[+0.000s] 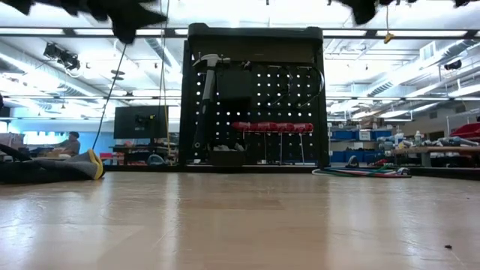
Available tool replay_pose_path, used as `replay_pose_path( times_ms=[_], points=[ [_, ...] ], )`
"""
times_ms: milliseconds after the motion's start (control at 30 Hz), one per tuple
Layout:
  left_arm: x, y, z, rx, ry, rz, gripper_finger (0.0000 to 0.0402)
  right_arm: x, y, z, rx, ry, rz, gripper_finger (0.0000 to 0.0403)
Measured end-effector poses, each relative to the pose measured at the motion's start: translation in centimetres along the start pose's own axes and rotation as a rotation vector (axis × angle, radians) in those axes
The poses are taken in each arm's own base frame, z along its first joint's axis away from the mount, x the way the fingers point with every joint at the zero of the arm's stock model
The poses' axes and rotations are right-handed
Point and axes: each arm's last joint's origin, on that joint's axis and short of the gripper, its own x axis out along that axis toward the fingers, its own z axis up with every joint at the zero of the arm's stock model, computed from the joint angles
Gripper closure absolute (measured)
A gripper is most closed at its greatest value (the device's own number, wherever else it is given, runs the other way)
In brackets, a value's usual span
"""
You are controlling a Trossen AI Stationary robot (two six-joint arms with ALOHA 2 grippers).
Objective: Hang tools onto peg board
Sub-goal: Return to Home Position
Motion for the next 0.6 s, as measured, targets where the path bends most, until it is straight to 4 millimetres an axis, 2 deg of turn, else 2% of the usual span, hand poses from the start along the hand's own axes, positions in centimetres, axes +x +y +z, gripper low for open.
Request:
replay_pose_path(
  times_ms=[133, 233, 433, 600],
  points=[
    [-2.8, 0.8, 1.7, 0.02, -0.113, -0.075, 0.0172, -3.9, -0.4, 1.8, -0.008, -0.082, -0.011, 0.0215],
    [-3.9, 1.2, 1.6, 0.016, -0.159, -0.105, 0.0172, -6.2, -0.5, 1.7, 0.009, -0.141, -0.018, 0.0218],
    [-3.7, 1.5, -1.3, -0.001, -0.094, -0.051, 0.0172, -7.2, 0.0, -2.7, 0.088, -0.125, -0.011, 0.0232],
    [-3.2, 1.7, -4.5, -0.028, -0.053, -0.017, 0.0172, -6.5, 0.5, -7.6, 0.118, -0.09, -0.016, 0.0243]
  ],
)
